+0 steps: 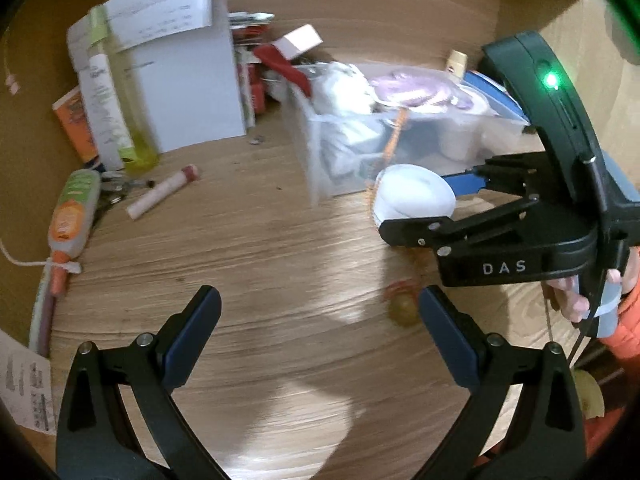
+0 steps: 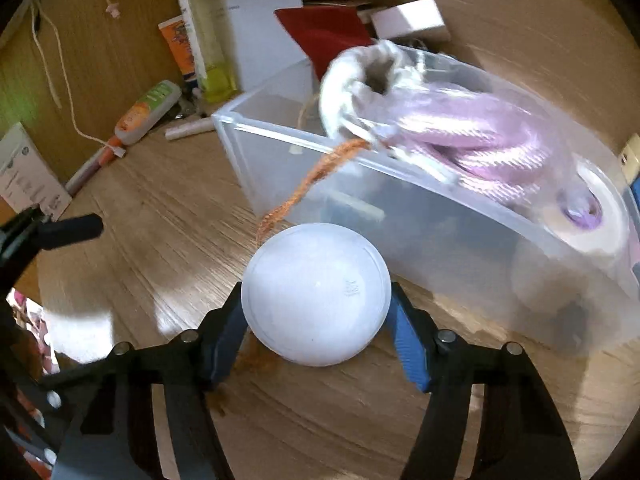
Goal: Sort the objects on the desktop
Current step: 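Grasp the white round container with the right gripper while the left grasps the yellow gourd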
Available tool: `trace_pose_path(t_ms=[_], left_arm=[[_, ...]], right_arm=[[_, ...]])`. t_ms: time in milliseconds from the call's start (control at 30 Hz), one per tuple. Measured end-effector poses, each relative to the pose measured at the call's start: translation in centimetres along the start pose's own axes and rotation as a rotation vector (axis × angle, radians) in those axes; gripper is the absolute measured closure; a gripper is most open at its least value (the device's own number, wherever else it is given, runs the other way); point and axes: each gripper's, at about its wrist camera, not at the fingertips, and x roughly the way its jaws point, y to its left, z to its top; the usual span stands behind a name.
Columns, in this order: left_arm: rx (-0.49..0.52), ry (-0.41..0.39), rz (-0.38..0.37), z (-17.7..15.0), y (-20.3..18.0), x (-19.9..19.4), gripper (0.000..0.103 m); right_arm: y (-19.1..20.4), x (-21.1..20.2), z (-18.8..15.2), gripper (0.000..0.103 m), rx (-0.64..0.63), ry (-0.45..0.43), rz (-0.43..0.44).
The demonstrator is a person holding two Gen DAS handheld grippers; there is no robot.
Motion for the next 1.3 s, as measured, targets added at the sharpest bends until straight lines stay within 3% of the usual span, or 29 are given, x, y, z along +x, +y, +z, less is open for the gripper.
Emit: trace_pose_path(t_ms=[267,467,533,600,667,800,833,900,1100,1300], left_arm=[[0.082,0.042,-0.034,0.2,-2.9,1.8,0.003],[0.101,0.041,0.019,0.7,-4.0,2.6,0.004],[0.105,0.048,0.026,0.9,-4.2,2.9,0.019],[0.101,0.055,0.019,1.0,-4.3,3.1,0.025],[0.101,0.053,0.018,1.0,-4.5,3.1,0.031],[0.081,0.046,-0.007,0.5,-4.7,2.6,0.058],[0.077,0.045,-0.01,0.4,-4.7,2.4,0.06],[0.069,0.042,0.007,0.2,-4.6,2.2,0.061],[0.034,0.024,0.024,0.5,-3.5,1.6,0.061],[0.034,-0.088,0.069,2.3,-3.1,-0.6,0.061]], right_arm=[[-3.2,-2.4,-2.7,0.04,0.053,0.006,-0.035],[-5.1,-3.9,-4.5,0.039,0.086,0.012,-0.024],[-5.4,-4.3,-4.9,0.03,0.089,0.011,-0.008],[-5.5,-4.6,-5.2,0.027,0.086,-0.004,0.004],[-5.6,-4.7,-5.5,0.027,0.082,-0.005,0.004],[-5.5,-4.3,-5.2,0.028,0.084,-0.018,0.001],[-5.4,-4.2,-5.1,0.031,0.086,-0.026,0.005],[-5.2,-4.2,-4.9,0.039,0.088,-0.041,-0.001],[-4.8,-5.0,-5.1,0.039,0.105,-0.076,0.029],[-5.4,-7.4,-5.0,0.039,0.137,-0.137,0.024]])
